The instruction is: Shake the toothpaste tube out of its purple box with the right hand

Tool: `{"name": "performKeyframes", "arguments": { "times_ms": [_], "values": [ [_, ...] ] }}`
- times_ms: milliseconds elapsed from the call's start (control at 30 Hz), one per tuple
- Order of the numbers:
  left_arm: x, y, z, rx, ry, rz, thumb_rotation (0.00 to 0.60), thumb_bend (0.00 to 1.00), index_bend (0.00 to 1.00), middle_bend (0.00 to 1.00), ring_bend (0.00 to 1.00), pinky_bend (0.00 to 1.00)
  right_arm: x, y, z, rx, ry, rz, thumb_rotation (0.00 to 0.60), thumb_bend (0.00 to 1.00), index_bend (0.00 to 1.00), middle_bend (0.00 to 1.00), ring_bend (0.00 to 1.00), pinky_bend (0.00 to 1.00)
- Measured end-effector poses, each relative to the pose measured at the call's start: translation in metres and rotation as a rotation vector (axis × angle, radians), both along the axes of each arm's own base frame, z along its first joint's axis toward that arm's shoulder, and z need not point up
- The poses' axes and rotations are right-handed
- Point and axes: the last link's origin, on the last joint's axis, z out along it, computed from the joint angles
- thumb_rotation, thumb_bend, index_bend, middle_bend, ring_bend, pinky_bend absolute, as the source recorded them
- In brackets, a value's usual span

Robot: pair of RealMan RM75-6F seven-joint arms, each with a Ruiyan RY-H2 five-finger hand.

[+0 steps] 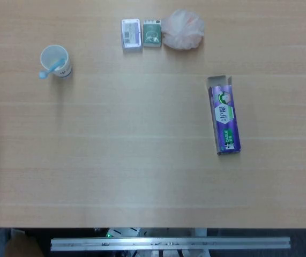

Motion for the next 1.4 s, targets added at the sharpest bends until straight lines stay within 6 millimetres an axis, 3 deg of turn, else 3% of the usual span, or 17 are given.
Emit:
{"name": "performKeyframes", "arguments": {
  "times_ms": [367, 667, 1067, 1400],
  "values": [
    [-0.001, 0.0, 0.0, -0.002, -0.004, -0.003, 0.6, 0.33, 0.23, 0.22, 0.18, 0.19, 0.002, 0.002, 0.002, -0.002, 0.001, 0.009, 0.6, 0.31, 0.24, 0.34, 0.24, 0.44],
    [-0.001, 0.0, -0.001, -0.007, -0.014, -0.011, 0.6, 0.33, 0.23, 0.22, 0.18, 0.19, 0.027, -0.013, -0.014, 0.119, 0.017, 0.095, 0.6, 0.31, 0.24, 0.34, 0.24, 0.44],
    [-0.003, -0.007, 0.002, 0.008, -0.025, -0.003, 0.6, 0.33, 0.23, 0.22, 0.18, 0.19, 0.077, -0.048, -0.066, 0.443, 0.164, 0.253, 0.6, 0.26, 0.24, 0.37, 0.24, 0.38],
    [-0.007, -0.016, 0.003, 0.021, -0.037, 0.021, 0.6, 0.33, 0.23, 0.22, 0.18, 0.19, 0.127, -0.067, -0.132, 0.651, 0.257, 0.416, 0.6, 0.21, 0.24, 0.37, 0.25, 0.33]
  ]
}}
